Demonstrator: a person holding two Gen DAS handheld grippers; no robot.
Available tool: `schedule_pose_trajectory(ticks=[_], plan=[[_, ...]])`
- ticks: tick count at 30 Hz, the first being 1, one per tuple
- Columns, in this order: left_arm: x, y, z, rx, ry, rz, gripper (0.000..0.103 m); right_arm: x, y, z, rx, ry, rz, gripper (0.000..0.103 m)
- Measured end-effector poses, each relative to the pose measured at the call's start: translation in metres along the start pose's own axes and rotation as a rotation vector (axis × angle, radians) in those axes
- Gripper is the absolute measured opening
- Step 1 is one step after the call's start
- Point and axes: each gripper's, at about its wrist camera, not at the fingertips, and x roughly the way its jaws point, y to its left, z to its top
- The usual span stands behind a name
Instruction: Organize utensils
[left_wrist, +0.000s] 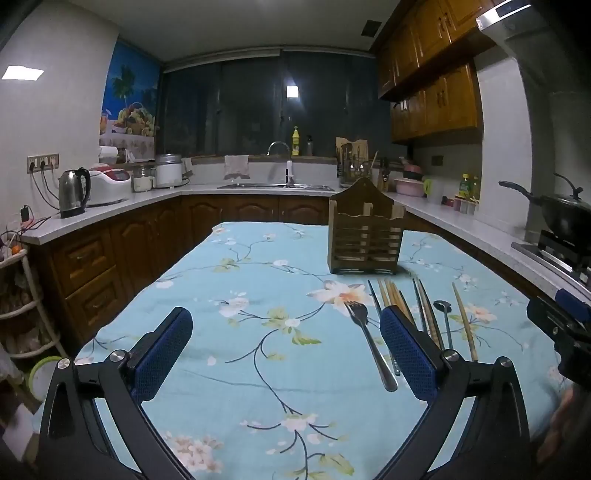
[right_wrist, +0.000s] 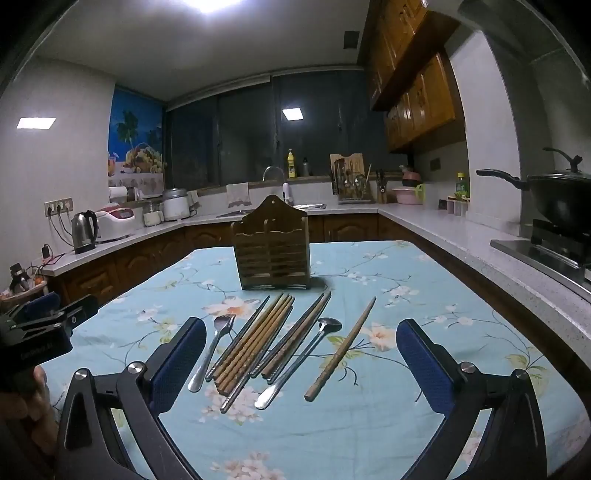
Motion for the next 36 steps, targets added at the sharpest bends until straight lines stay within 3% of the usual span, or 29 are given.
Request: schedule_pose_trajectory(ticks=[30, 36], plan=[[0.005, -0.011, 0.002, 0.000, 0.005, 0.001, 0.103, 0.002, 0.000, 0.001, -0.004, 0.013, -0.001, 0.103], [0.028, -0.006, -0.004, -0.029, 0.083, -0.033, 0.103, 0.007, 0.001, 0.005, 0.004, 0.047, 0.003, 0.103]])
